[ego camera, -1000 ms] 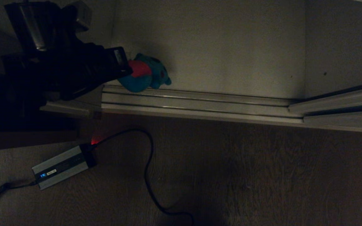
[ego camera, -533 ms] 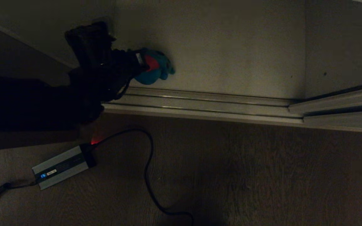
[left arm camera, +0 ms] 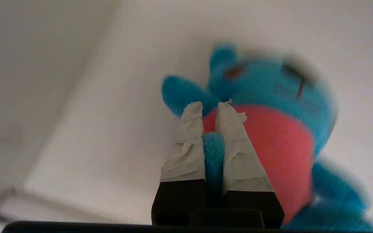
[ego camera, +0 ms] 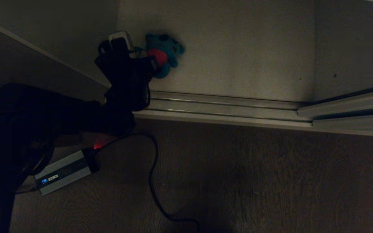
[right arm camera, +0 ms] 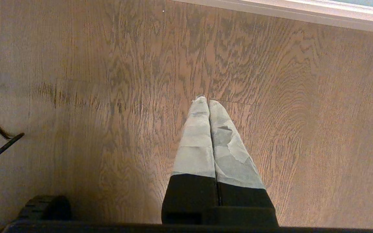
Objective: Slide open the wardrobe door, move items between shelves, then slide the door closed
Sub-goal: Place the blue doll on the lower shelf
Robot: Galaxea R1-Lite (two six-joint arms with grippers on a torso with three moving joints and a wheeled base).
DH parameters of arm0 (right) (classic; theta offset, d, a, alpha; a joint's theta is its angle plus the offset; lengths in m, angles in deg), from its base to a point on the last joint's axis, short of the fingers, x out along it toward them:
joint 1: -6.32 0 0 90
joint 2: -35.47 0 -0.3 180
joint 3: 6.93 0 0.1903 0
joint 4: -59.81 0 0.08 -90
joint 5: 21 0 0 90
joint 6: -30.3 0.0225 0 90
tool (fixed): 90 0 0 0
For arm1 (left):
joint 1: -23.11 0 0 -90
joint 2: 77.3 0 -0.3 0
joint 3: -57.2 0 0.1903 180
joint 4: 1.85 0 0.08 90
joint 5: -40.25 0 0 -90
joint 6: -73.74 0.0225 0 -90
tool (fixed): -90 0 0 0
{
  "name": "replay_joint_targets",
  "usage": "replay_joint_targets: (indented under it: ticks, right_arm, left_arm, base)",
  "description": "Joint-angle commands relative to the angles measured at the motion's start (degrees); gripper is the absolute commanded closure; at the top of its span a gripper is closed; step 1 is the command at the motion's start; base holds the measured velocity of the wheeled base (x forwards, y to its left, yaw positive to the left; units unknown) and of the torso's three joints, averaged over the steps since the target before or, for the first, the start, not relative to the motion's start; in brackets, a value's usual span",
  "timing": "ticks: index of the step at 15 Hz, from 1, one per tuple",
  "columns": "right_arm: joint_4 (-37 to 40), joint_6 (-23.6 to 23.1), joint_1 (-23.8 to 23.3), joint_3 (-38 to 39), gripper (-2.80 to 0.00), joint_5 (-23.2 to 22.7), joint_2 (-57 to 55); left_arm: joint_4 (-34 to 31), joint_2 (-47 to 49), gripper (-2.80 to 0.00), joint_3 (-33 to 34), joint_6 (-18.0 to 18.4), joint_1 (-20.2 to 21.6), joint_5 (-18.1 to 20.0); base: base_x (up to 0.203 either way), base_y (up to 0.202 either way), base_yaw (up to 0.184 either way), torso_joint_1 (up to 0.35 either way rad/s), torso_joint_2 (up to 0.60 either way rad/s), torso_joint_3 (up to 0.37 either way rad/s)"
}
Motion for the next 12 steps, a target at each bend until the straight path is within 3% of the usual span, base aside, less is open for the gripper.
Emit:
replay_joint_targets:
  ticks: [1, 4, 10, 11, 12]
  right_arm:
    - [0.0, 0.0, 0.0, 0.2, 0.00, 0.0, 0.0]
    - [0.0, 0.0, 0.0, 0.2, 0.00, 0.0, 0.0]
    - [0.0, 0.0, 0.0, 0.2, 0.00, 0.0, 0.0]
    - [0.0, 0.0, 0.0, 0.2, 0.00, 0.0, 0.0]
    - [0.0, 0.0, 0.0, 0.2, 0.00, 0.0, 0.0]
  left_arm:
    - [0.5, 1.3, 0.00, 2.0, 0.5, -1.0, -0.1]
    - [0.0, 2.2, 0.00, 1.0, 1.8, -2.8, 0.0]
    - [0.5, 6.2, 0.00, -3.8, 3.7, -2.5, -0.7]
    - [0.4, 6.3, -2.80, -4.5, 3.8, -2.4, -0.9]
    - [0.5, 6.6, -2.80, -5.6, 3.7, -2.4, -1.0]
  base:
    - [0.000, 0.000, 0.000, 0.000, 0.00, 0.000]
    - [0.000, 0.000, 0.000, 0.000, 0.00, 0.000]
    - [0.000, 0.000, 0.000, 0.000, 0.00, 0.000]
    - [0.000, 0.000, 0.000, 0.000, 0.00, 0.000]
    - [0.000, 0.000, 0.000, 0.000, 0.00, 0.000]
